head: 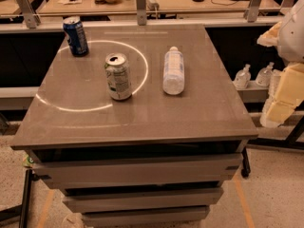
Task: Place blue plastic bottle upright
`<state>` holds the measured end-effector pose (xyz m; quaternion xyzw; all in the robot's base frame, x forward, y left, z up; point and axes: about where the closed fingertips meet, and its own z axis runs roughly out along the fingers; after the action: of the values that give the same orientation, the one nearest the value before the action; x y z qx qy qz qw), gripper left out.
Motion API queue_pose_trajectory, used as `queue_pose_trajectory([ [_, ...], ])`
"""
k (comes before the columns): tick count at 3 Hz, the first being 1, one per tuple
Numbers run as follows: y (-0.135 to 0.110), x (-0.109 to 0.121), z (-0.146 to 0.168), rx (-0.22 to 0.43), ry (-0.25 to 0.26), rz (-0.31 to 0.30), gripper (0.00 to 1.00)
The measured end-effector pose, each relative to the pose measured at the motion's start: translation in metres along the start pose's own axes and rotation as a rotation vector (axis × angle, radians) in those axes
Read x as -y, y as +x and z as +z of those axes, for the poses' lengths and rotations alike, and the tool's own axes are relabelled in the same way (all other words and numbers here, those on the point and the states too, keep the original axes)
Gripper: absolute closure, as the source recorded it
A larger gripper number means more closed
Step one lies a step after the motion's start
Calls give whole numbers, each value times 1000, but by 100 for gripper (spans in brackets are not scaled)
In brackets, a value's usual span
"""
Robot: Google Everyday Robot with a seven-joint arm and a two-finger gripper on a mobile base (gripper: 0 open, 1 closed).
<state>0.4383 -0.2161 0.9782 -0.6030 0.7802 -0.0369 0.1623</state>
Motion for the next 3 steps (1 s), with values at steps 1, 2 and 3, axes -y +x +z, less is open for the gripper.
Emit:
queue_pose_trajectory([
  [1, 0, 0, 0, 0, 0, 0, 0],
  [2, 0, 12, 1, 25, 21, 82, 0],
  [3, -5, 46, 12, 93, 16, 249, 0],
])
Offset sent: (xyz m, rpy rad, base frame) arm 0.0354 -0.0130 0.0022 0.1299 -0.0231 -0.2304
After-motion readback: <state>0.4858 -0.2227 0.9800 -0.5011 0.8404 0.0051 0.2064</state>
